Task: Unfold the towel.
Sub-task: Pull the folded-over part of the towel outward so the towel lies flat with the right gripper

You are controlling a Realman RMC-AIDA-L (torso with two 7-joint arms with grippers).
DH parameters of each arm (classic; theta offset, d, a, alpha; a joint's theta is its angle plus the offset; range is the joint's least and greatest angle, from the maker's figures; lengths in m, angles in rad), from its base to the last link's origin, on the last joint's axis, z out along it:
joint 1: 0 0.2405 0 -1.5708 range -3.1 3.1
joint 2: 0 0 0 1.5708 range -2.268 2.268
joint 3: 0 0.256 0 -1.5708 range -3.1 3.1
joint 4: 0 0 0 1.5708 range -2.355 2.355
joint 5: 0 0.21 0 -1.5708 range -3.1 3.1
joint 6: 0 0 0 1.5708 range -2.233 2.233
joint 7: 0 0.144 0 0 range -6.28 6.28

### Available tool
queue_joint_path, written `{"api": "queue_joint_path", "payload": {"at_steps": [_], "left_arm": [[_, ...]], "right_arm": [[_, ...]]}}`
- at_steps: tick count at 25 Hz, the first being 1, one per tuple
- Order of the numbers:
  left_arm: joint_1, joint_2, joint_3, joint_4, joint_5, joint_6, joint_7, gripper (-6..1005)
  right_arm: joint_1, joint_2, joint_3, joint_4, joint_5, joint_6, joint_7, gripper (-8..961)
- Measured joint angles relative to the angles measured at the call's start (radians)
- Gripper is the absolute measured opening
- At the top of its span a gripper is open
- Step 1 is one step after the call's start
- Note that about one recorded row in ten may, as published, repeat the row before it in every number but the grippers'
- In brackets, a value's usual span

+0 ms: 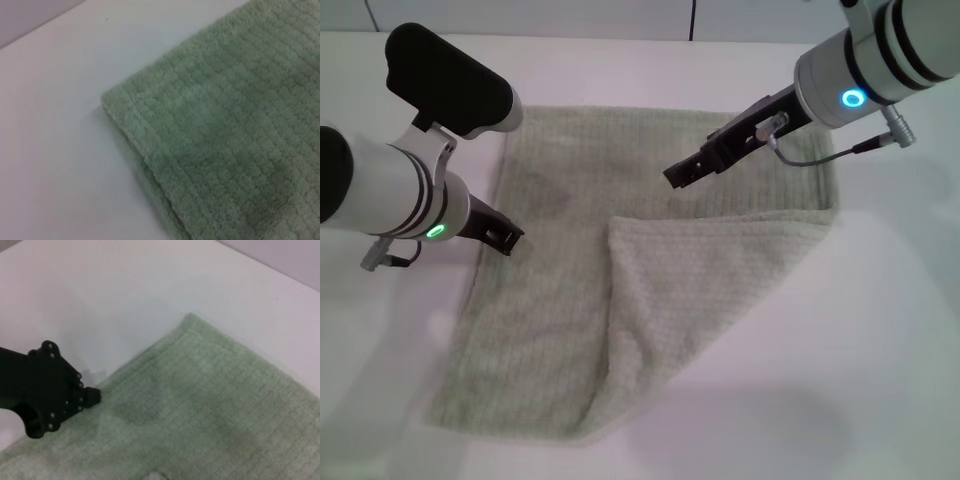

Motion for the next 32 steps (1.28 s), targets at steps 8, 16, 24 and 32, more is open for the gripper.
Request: {"api": "queue_joint_path", "payload": {"at_steps": [8, 16, 24, 32], "left_arm": [[-0.012, 0.000, 0.000, 0.014, 0.000, 0.003, 0.000, -1], [-0.017, -0.002, 0.000, 0.026, 0.000, 0.010, 0.000, -1], [-0.022, -0.002, 0.000, 0.030, 0.000, 0.009, 0.000, -1], [-0.029, -0.003, 0.004, 0.036, 0.000, 0.008, -0.004, -1]], "right_arm": [[0.002, 0.005, -0.014, 0.007, -0.003, 0.011, 0.003, 826], [0.026, 0.009, -0.149, 0.053, 0.060, 0.062, 0.005, 827], [0.059, 0.011, -0.244, 0.120, 0.114, 0.133, 0.006, 827], [0.087, 0.013, -0.309, 0.159, 0.158, 0.183, 0.006, 827]]}}
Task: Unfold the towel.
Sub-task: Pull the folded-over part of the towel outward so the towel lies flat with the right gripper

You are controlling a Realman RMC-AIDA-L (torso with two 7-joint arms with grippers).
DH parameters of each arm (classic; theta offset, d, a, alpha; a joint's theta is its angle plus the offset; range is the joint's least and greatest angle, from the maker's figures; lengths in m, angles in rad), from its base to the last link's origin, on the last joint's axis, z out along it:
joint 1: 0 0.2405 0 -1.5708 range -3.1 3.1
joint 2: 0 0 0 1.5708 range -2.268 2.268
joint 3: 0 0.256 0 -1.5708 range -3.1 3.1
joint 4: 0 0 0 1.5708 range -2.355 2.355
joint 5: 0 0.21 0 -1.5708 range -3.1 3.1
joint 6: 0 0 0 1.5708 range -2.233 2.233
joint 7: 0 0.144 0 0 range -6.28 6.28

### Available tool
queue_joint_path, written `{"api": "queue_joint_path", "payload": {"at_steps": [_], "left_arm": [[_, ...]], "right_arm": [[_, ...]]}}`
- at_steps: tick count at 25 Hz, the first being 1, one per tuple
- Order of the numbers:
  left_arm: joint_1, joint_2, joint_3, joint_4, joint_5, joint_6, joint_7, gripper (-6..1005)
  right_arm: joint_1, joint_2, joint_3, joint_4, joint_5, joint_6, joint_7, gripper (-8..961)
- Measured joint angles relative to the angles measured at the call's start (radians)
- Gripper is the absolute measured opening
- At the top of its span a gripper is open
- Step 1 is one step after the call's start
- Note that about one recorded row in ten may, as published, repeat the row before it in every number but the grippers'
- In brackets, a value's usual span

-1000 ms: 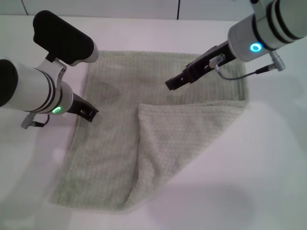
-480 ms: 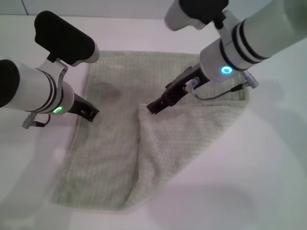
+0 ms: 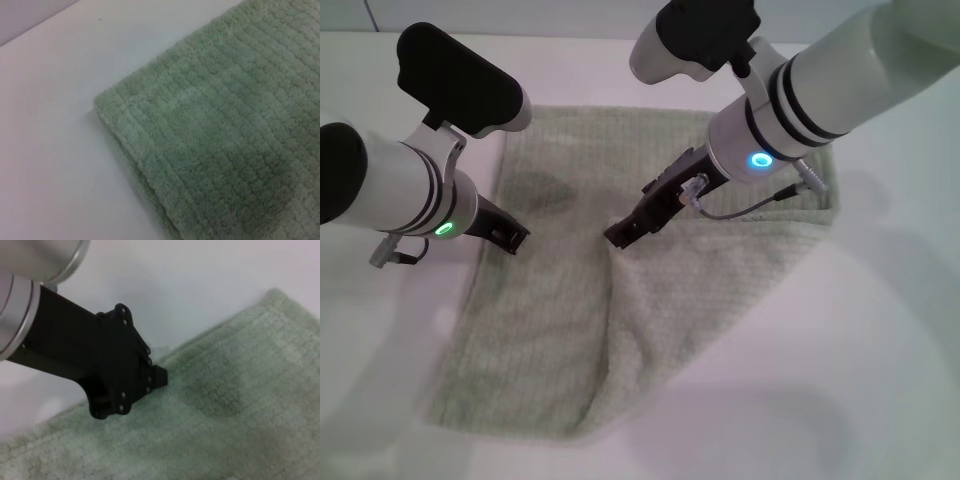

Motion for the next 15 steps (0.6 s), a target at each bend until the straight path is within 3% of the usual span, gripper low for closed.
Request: {"api": "queue_joint_path", "payload": {"at_steps": [15], "left_arm": [[0.000, 0.000, -0.001, 0.000, 0.000, -0.004, -0.001, -2]], "right_arm": [[0.019, 0.000, -0.050, 0.057, 0.019, 0.054, -0.007, 826]]}}
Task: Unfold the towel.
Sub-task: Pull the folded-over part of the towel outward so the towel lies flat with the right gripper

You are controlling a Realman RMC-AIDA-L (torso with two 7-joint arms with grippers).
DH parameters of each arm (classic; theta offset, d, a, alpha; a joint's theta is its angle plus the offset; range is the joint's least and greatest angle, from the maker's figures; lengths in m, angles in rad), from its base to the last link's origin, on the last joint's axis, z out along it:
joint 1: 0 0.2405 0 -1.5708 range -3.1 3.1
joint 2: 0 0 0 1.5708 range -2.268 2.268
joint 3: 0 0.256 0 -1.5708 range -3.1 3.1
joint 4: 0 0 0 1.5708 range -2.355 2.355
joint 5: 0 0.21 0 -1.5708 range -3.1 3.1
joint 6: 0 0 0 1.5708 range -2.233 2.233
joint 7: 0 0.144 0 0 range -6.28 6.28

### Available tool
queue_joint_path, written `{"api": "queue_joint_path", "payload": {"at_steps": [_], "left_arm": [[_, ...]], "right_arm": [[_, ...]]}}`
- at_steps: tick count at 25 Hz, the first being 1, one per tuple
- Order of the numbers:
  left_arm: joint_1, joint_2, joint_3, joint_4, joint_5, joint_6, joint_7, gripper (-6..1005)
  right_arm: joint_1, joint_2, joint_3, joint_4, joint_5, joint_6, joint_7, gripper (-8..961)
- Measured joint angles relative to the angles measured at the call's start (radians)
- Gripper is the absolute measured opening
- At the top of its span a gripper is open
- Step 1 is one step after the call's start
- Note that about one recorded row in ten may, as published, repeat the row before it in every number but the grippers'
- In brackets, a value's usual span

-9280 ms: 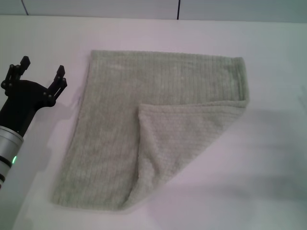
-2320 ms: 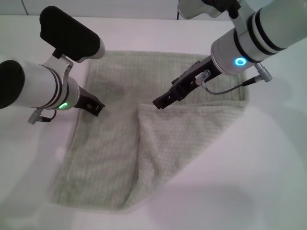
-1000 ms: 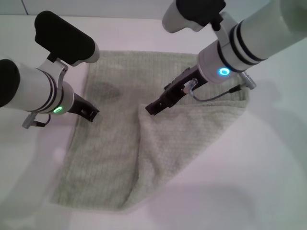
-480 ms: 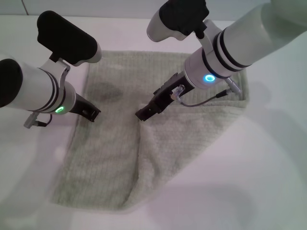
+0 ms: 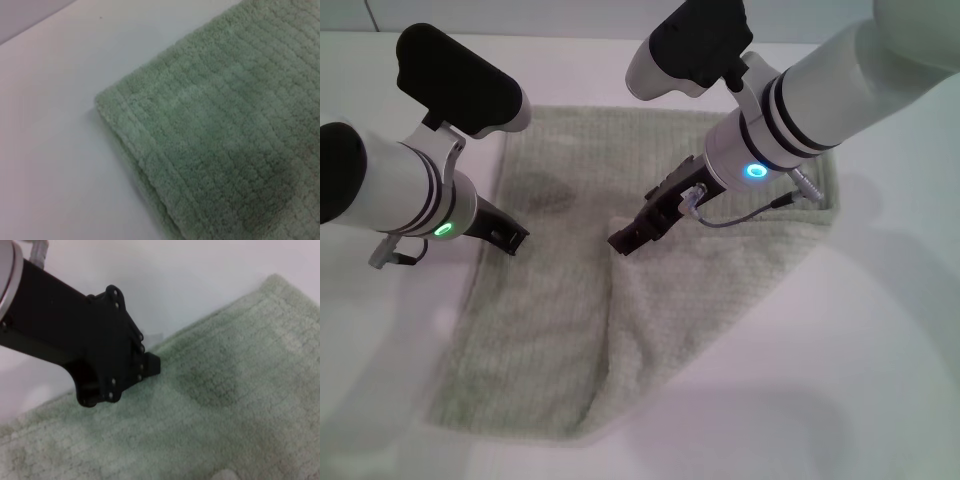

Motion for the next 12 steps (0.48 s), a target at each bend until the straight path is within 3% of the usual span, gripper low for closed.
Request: {"api": "queue_joint_path", "payload": {"at_steps": [12], "left_arm": [[-0.003, 0.000, -0.001, 0.023, -0.001, 0.004, 0.003, -2]], "right_arm": [[0.010, 0.000, -0.005, 0.004, 0.000, 0.030, 0.000, 827]]}}
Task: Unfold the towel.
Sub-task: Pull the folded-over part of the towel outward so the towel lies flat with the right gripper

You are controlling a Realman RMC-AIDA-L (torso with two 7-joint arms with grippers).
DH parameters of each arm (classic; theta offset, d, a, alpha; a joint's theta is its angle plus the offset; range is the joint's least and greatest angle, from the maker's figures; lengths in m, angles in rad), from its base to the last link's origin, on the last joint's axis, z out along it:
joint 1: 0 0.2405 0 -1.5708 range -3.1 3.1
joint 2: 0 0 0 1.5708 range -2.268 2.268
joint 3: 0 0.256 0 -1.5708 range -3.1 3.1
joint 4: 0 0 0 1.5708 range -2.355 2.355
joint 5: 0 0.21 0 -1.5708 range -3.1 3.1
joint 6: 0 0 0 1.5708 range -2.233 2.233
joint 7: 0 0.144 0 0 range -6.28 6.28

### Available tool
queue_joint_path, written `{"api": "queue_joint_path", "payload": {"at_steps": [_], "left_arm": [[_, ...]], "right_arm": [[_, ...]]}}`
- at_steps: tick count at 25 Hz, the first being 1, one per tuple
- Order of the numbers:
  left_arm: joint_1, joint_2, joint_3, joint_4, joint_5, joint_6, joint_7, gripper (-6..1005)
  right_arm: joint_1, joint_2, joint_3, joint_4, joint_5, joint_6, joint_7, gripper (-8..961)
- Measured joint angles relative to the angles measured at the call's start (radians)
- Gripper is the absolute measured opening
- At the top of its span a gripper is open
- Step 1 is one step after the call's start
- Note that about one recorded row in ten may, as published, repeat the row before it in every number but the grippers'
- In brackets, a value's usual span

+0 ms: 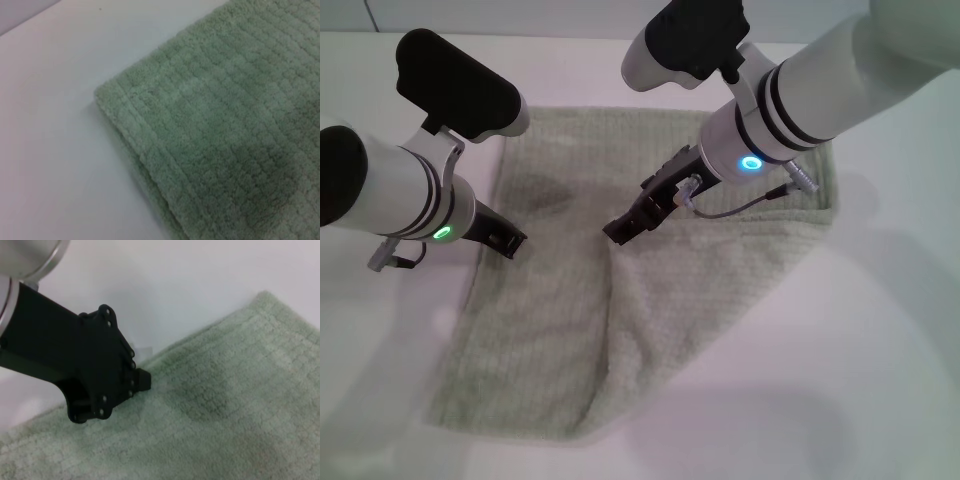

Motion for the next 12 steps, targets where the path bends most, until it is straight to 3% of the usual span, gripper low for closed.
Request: {"api": "queue_joint_path", "payload": {"at_steps": [12], "left_arm": [[0.000, 0.000, -0.001, 0.001, 0.000, -0.003, 0.001, -1]], "right_arm": [[0.021, 0.003, -0.109, 0.034, 0.079, 0.061, -0.001, 826]]}}
